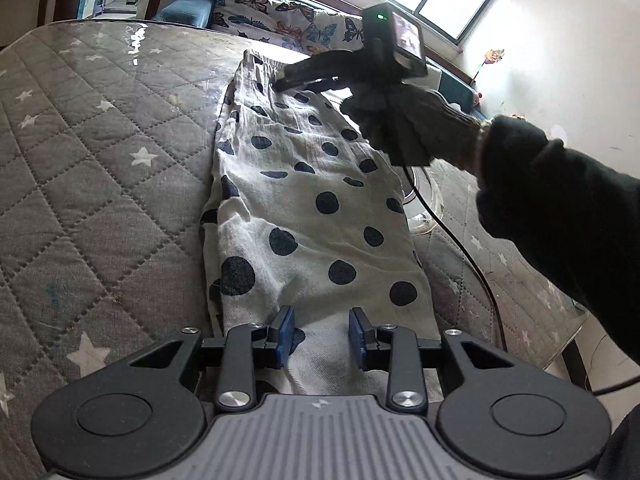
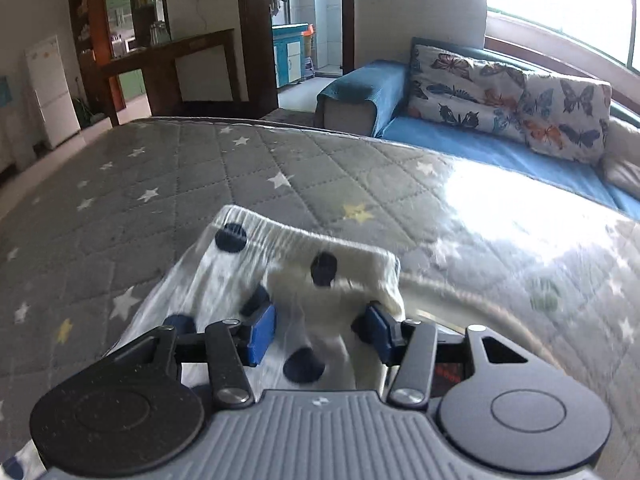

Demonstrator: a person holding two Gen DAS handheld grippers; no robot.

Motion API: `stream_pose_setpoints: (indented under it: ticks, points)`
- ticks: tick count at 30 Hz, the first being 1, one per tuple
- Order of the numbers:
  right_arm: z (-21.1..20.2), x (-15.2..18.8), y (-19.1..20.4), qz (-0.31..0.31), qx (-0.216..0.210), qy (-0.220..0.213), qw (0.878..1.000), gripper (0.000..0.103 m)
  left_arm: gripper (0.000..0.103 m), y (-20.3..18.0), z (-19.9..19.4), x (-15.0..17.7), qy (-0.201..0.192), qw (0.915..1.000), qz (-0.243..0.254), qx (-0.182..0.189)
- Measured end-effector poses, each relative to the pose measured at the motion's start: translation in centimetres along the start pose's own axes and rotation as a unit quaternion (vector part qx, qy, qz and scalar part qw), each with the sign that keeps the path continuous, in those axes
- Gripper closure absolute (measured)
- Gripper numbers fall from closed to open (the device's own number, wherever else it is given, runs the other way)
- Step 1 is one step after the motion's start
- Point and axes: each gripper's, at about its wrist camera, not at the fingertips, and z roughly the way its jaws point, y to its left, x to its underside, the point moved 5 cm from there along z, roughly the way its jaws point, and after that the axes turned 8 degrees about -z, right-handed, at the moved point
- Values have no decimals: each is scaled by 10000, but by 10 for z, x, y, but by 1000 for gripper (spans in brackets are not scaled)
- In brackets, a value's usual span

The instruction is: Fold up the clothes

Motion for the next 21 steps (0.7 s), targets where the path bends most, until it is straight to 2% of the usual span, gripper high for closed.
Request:
stream_pose_setpoints:
  ticks: [4,8,10,12,16,21]
  points:
    - [6,-7,2,68,45,44,10000,47,70,0,0,0,0,10000,-14,-2]
    - [3,-8,-9,293,-105,-82,9995,47,67,-1,-1,2,-23,10000,-16,30]
    - [1,-9,-15,405,-180,-145,9989,46,64,-3,-1,2,-29,10000,0,37]
    - [-1,-9,-20,517,-255,-208,9981,45,56,-6,-2,2,-34,10000,32,42]
    - [-4,-10,-32,741,-404,-334,9959,45,53,-13,-5,2,-62,9999,142,-37]
    - [-8,-12,-46,918,-507,-516,9932,42,48,-12,-13,3,-125,9999,44,-49]
